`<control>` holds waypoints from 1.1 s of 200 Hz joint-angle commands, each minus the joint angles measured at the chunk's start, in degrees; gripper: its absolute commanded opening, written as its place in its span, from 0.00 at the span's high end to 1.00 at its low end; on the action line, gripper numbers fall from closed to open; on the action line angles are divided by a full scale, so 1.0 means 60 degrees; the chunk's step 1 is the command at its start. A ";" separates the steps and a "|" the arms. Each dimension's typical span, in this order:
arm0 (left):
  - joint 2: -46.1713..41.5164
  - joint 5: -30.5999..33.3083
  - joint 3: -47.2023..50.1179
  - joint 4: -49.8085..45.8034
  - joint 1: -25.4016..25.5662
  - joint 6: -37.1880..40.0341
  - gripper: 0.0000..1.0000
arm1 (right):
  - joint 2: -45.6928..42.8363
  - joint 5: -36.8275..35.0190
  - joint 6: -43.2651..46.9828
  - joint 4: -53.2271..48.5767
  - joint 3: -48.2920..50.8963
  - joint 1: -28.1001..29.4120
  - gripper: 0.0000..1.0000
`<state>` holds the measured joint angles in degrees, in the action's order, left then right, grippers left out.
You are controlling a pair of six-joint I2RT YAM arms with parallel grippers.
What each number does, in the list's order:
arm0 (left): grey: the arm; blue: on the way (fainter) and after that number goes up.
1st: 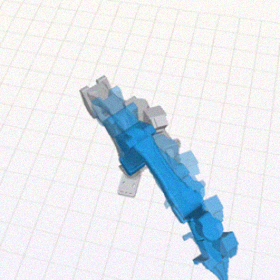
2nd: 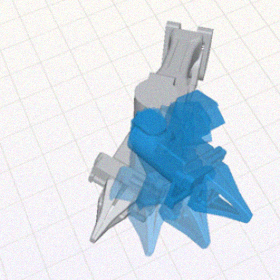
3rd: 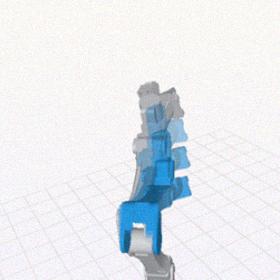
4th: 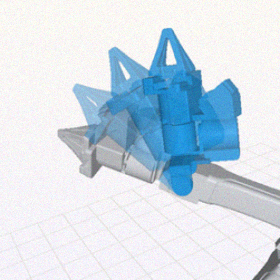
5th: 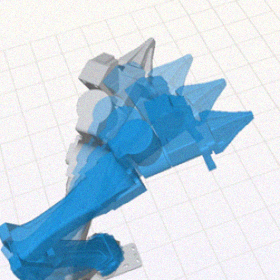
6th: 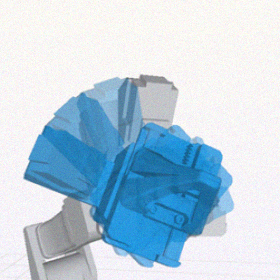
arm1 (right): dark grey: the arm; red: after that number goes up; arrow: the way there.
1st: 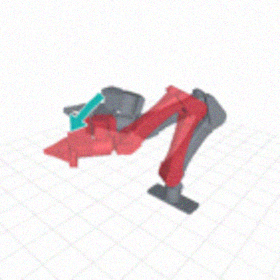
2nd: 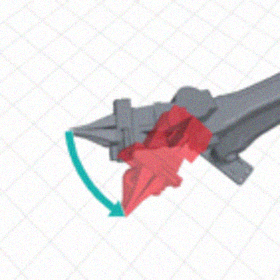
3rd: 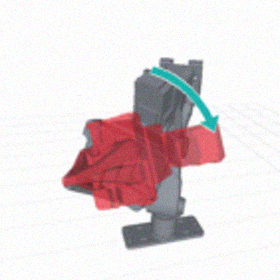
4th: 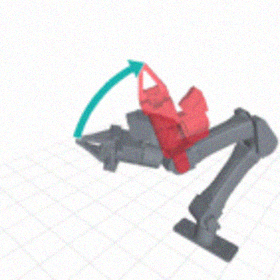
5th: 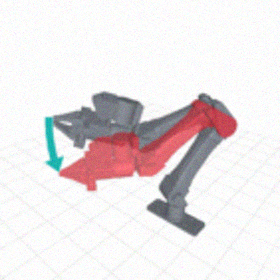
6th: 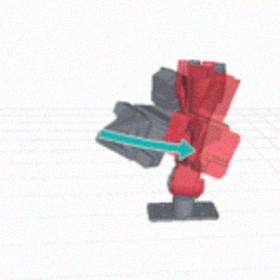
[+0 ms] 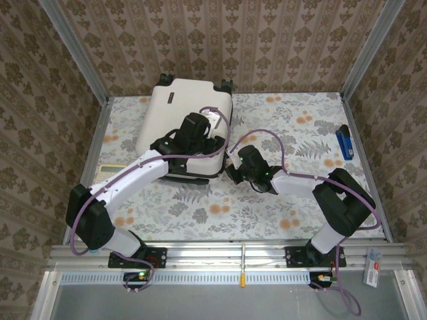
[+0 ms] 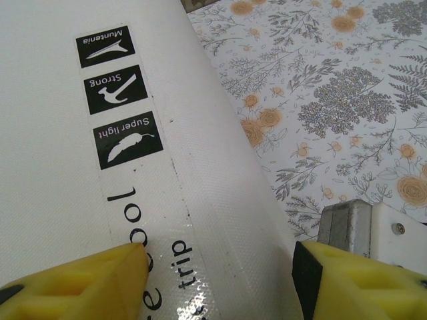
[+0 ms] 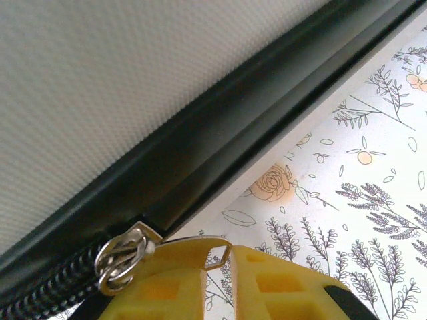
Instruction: Pack the luggage
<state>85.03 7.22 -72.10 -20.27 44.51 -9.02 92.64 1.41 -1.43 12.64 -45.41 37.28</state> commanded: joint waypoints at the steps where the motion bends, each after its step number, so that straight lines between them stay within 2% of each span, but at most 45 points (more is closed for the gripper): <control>1: 0.0755 -0.0750 0.0430 -0.1793 -0.0043 -0.0197 0.38 | -0.0088 -0.0195 0.0373 0.0109 -0.0436 0.0042 0.83; 26: 0.0825 -0.0822 0.0392 -0.1748 -0.0043 -0.0168 0.38 | -0.0114 0.0488 0.0749 0.0178 -0.0371 0.0076 0.86; 62: 0.0870 -0.0849 0.0377 -0.1741 -0.0036 -0.0164 0.38 | -0.0086 0.0652 0.1141 0.0205 -0.0386 0.0203 1.00; 103: 0.0813 -0.0828 0.0428 -0.1760 -0.0029 -0.0156 0.38 | -0.0145 0.0542 0.1135 0.0364 -0.0319 0.0203 1.00; 116: 0.0821 -0.0826 0.0432 -0.1748 -0.0033 -0.0154 0.38 | -0.0133 0.0265 0.1092 0.0386 -0.0342 0.0203 0.94; 138: 0.0815 -0.0849 0.0441 -0.1734 -0.0023 -0.0174 0.38 | -0.0184 0.0230 0.1169 0.0500 -0.0334 0.0203 0.93; 149: 0.0838 -0.0847 0.0441 -0.1734 -0.0022 -0.0168 0.38 | -0.0255 0.0352 0.1265 0.0507 -0.0329 0.0203 1.00; 189: 0.0818 -0.0831 0.0496 -0.1677 -0.0007 -0.0209 0.38 | -0.0682 0.0816 0.1426 0.0445 -0.0128 0.0232 1.00; 220: 0.0770 -0.0862 0.0550 -0.1615 -0.0007 -0.0233 0.38 | -0.0907 0.1707 0.1439 0.0154 -0.0014 0.0232 1.00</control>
<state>85.43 7.25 -72.51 -20.27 44.47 -9.02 90.02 4.97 5.48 11.70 -45.65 37.60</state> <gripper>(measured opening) 0.616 0.056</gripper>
